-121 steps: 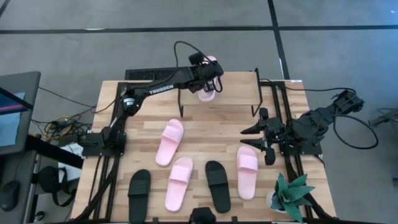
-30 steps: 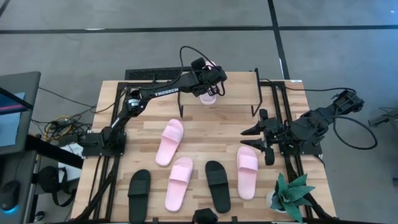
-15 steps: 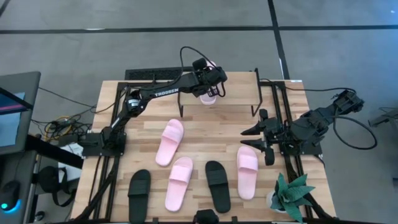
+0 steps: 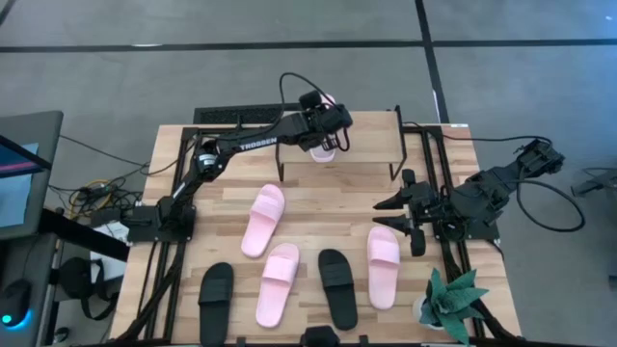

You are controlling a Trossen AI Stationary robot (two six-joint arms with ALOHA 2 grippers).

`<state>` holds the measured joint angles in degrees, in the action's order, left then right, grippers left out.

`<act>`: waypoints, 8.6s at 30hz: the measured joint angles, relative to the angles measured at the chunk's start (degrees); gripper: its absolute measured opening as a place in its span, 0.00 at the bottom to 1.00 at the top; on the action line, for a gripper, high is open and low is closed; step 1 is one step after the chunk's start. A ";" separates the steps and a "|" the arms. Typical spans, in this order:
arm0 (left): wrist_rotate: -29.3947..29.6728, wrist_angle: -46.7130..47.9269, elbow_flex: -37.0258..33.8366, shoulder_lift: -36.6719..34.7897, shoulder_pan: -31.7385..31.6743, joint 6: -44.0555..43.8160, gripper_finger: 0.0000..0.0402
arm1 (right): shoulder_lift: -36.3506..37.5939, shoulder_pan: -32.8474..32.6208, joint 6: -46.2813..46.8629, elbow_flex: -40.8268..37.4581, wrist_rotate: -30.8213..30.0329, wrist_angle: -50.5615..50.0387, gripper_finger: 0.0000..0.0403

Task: Pick and place slides into the shelf
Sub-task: Put the pink slide on the shelf

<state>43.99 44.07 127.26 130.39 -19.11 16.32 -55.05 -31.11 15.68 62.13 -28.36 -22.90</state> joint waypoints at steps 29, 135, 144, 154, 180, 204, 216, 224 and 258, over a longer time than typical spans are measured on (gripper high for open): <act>1.31 2.75 0.02 -0.04 0.48 -0.48 0.18 | 0.00 0.00 -0.04 0.00 0.00 0.02 0.32; -1.68 2.51 0.02 -0.11 -0.68 11.61 0.18 | -0.02 -1.51 2.42 0.02 0.00 -0.01 0.32; -2.94 2.75 0.15 -0.13 -0.76 11.99 0.18 | -0.02 -1.51 2.56 0.00 0.00 0.00 0.32; -3.59 2.97 0.15 -0.24 -0.79 12.04 0.18 | -0.02 -1.51 2.51 0.00 0.00 -0.01 0.32; -4.26 3.42 0.20 -0.28 -0.77 13.00 0.30 | -0.02 -1.51 2.36 0.00 0.00 -0.02 0.32; -5.80 8.10 2.00 -0.35 -0.75 12.21 0.35 | -0.04 -1.51 2.38 0.00 0.00 -0.02 0.32; -7.60 11.69 5.77 -0.33 -0.90 12.79 0.35 | -0.04 -1.51 2.38 0.02 0.00 -0.04 0.32; -8.92 13.39 5.77 -0.33 -0.86 12.20 0.35 | -0.17 -1.51 2.38 0.00 0.02 -0.04 0.32; -8.98 13.74 7.04 -0.28 0.35 11.54 0.35 | -0.52 -3.41 3.89 0.02 -0.14 -0.09 0.32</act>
<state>35.00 57.81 134.31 130.10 -18.76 27.86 -55.57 -34.52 19.57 62.15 -28.50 -22.98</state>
